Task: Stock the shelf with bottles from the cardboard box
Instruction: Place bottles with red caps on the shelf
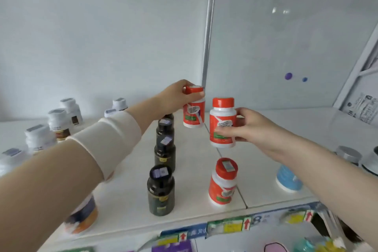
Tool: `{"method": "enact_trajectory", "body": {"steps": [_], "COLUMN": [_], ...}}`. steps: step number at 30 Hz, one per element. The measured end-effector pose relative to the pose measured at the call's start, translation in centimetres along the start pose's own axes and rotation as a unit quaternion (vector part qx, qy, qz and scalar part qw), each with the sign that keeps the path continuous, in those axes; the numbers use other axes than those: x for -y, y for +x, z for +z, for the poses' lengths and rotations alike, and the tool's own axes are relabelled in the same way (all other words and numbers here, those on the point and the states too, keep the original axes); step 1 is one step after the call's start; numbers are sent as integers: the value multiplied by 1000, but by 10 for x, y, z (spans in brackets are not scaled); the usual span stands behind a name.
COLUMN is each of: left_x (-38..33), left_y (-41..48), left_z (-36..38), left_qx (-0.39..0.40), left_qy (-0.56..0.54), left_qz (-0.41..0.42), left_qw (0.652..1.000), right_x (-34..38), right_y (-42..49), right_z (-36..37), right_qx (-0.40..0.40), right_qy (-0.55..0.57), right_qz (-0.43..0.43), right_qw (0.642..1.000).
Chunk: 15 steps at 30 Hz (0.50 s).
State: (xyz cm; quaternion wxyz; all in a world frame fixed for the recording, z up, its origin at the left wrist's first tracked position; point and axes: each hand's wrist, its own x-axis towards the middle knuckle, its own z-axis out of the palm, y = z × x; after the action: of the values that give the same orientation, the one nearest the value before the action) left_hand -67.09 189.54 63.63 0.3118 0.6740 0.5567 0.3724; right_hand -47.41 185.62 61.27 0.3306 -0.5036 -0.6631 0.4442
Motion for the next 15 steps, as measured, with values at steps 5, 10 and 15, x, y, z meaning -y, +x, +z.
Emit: {"method": "enact_trajectory", "body": {"steps": [5, 10, 15], "left_x": [28, 55, 68], "left_y": [83, 133, 163], "left_z": [4, 13, 19], "left_qx": [24, 49, 51], "left_qy": [93, 185, 219], "left_qz": [-21, -43, -62], "left_qw": [995, 981, 972], "right_x": [-22, -41, -53], "right_y": [88, 144, 177], "right_z": [2, 17, 28], "right_qx": [51, 59, 53], "right_qy": [-27, -38, -88], "right_qz": [53, 73, 67], "right_qw": [997, 995, 992]}}
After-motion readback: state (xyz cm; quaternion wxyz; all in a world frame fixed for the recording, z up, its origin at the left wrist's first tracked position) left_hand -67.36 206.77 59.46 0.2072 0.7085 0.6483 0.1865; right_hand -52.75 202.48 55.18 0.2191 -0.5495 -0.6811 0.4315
